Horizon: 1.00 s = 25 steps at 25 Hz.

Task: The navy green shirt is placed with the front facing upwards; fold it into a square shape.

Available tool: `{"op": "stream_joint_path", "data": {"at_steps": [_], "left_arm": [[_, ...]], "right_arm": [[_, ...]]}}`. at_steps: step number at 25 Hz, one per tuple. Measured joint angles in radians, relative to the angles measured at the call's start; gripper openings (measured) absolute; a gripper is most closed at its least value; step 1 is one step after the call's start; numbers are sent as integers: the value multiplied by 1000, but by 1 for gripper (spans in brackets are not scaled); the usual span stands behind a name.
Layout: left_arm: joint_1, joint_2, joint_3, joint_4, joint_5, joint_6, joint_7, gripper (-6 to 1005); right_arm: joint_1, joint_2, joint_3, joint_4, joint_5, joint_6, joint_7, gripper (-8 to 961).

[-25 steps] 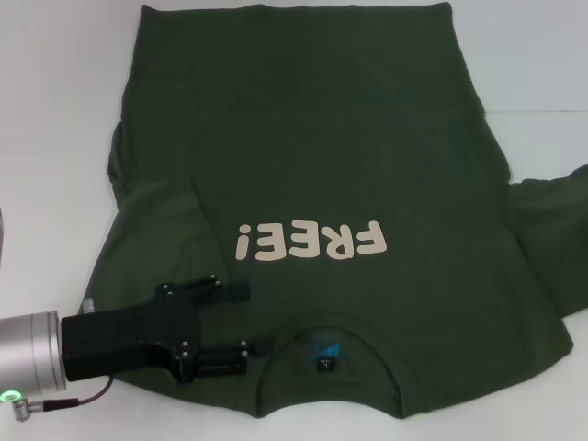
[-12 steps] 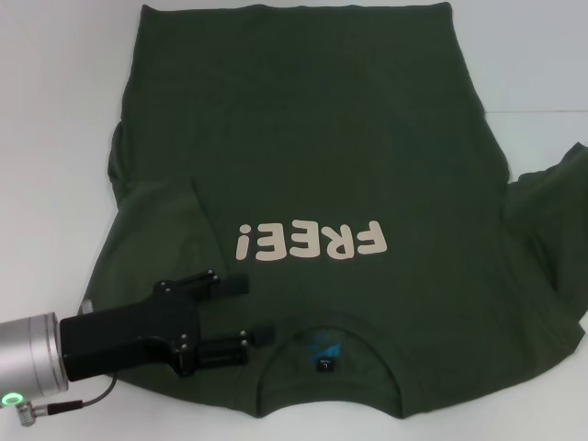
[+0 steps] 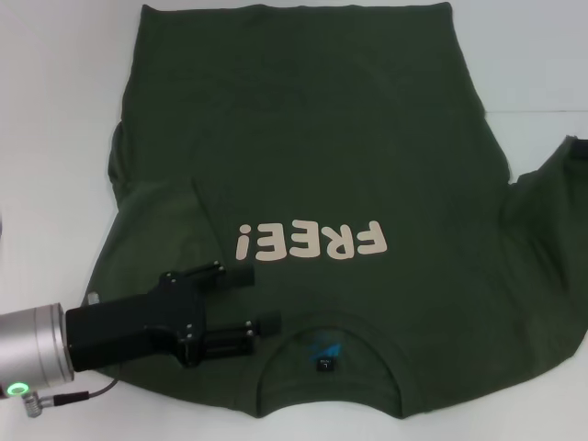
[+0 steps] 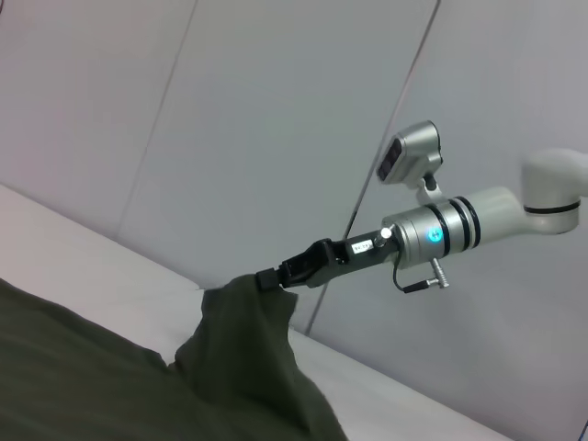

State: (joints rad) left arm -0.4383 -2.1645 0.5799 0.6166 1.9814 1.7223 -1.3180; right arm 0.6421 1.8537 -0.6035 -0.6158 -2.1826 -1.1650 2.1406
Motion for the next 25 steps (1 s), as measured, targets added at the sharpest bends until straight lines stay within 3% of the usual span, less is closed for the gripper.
{"op": "stream_joint_path", "data": {"at_steps": [4, 7, 16, 21, 24, 25], "left_arm": [[-3, 0, 0, 0, 0, -2, -8, 862], [-3, 1, 0, 0, 0, -5, -9, 862], [-5, 3, -1, 0, 0, -29, -6, 861], [-5, 3, -2, -3, 0, -54, -4, 862], [-5, 3, -2, -3, 0, -59, -4, 862], [-5, 3, -2, -3, 0, -61, -3, 861]], "right_arm": [[36, 15, -15, -5, 0, -29, 7, 2], [72, 39, -51, -4, 0, -34, 11, 2], [164, 150, -190, 0, 0, -3, 22, 46], [163, 150, -222, -22, 0, -3, 60, 118], [148, 132, -221, -32, 0, -3, 92, 161], [142, 124, -223, -32, -3, -5, 107, 234]]}}
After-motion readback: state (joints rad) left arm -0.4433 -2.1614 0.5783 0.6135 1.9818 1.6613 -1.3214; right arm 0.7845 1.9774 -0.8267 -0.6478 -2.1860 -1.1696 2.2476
